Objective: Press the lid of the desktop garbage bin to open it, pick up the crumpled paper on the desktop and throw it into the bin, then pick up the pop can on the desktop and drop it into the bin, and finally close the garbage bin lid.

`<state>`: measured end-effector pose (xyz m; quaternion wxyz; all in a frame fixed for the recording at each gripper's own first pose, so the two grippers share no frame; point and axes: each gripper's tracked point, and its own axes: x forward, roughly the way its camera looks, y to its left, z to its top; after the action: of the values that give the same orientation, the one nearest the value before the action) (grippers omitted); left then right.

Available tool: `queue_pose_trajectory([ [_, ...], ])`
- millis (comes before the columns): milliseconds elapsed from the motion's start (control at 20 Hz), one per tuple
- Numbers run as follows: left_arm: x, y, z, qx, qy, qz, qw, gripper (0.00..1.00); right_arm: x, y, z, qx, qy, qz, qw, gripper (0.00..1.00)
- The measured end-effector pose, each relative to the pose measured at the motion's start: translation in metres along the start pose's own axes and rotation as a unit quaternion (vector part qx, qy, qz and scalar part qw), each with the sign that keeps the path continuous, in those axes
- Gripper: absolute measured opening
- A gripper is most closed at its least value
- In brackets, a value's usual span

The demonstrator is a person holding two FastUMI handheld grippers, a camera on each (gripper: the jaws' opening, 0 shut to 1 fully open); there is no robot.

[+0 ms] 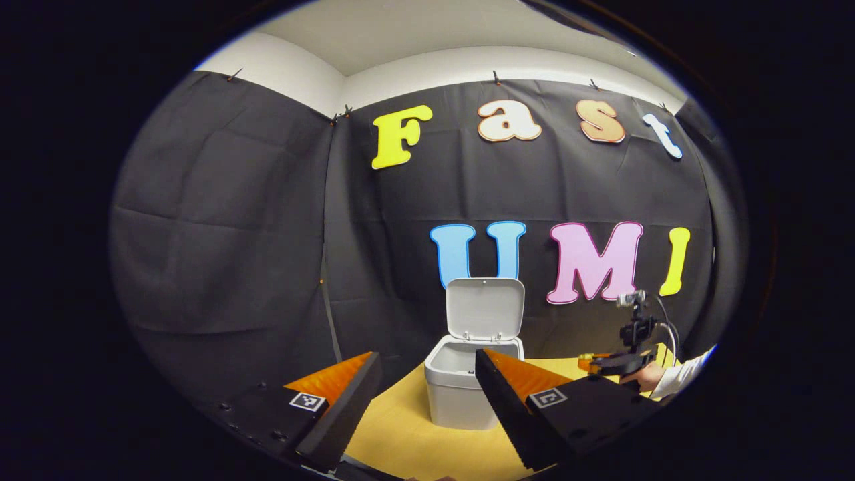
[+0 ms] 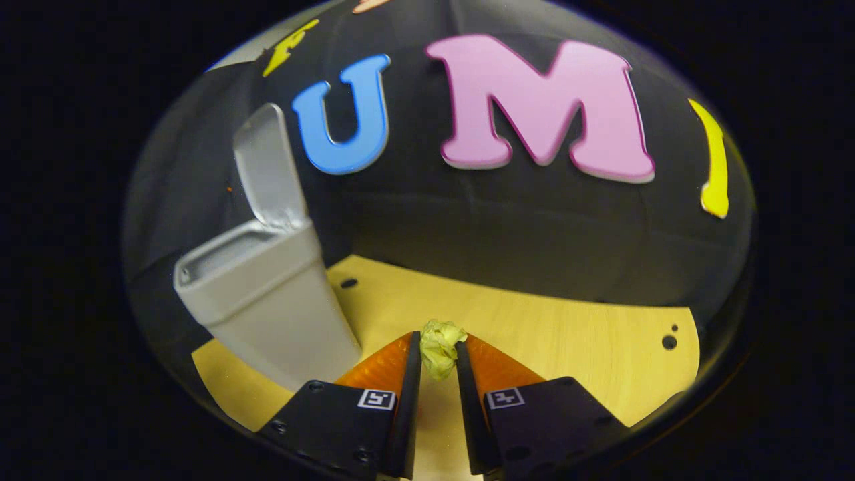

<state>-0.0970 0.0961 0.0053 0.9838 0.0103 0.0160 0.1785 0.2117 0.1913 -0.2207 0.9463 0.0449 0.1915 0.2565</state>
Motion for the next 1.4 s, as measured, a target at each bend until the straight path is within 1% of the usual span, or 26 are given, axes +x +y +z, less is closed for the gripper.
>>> queue_pose_trajectory([
  [150, -0.004, 0.003, 0.004, 0.004, -0.006, -0.001, 1.000, 0.94, -0.013, 0.054, 0.060, -0.014, -0.062, 0.064, 0.996, 0.34],
  [300, -0.009, 0.005, 0.002, -0.001, -0.007, 0.002, 1.000, 0.94, -0.024, 0.111, 0.104, -0.025, -0.112, 0.126, 0.985, 0.34],
  [400, -0.011, 0.006, -0.002, -0.001, -0.003, 0.005, 1.000, 0.95, -0.015, 0.148, 0.124, -0.042, -0.133, 0.147, 0.979, 0.34],
  [500, -0.013, 0.005, -0.005, 0.001, -0.002, 0.007, 1.000, 0.94, -0.003, 0.179, 0.124, -0.047, -0.125, 0.167, 0.977, 0.34],
  [550, -0.014, 0.004, -0.007, 0.001, -0.001, 0.008, 1.000, 0.94, 0.005, 0.192, 0.119, -0.056, -0.112, 0.169, 0.978, 0.34],
  [600, -0.014, 0.002, -0.009, 0.002, 0.001, 0.008, 1.000, 0.94, 0.013, 0.206, 0.110, -0.065, -0.102, 0.176, 0.977, 0.34],
  [700, -0.017, 0.002, -0.015, 0.001, 0.001, 0.008, 1.000, 0.95, 0.025, 0.217, 0.089, -0.085, -0.077, 0.178, 0.977, 0.34],
  [750, -0.018, 0.003, -0.016, -0.002, 0.002, 0.009, 1.000, 0.94, 0.029, 0.221, 0.078, -0.091, -0.058, 0.181, 0.978, 0.25],
  [800, -0.019, 0.002, -0.019, -0.007, 0.003, 0.008, 1.000, 0.94, 0.030, 0.224, 0.067, -0.090, -0.038, 0.185, 0.978, 0.33],
  [900, -0.017, 0.000, -0.027, -0.019, 0.010, 0.005, 1.000, 0.94, 0.031, 0.230, 0.064, -0.083, -0.033, 0.190, 0.978, 0.71],
  [1050, -0.013, -0.005, -0.040, -0.034, 0.019, -0.003, 0.999, 0.95, 0.026, 0.223, 0.076, -0.091, -0.052, 0.180, 0.978, 0.86],
  [1200, -0.001, -0.020, -0.052, -0.044, 0.021, -0.025, 0.999, 0.94, 0.014, 0.206, 0.085, -0.091, -0.061, 0.170, 0.979, 0.91],
  [1250, 0.004, -0.030, -0.057, -0.044, 0.023, -0.039, 0.998, 0.94, 0.009, 0.196, 0.089, -0.090, -0.064, 0.164, 0.980, 0.93],
  [1400, 0.022, -0.069, -0.078, -0.031, 0.023, -0.089, 0.995, 0.94, -0.010, 0.157, 0.101, -0.090, -0.072, 0.137, 0.984, 0.93],
])
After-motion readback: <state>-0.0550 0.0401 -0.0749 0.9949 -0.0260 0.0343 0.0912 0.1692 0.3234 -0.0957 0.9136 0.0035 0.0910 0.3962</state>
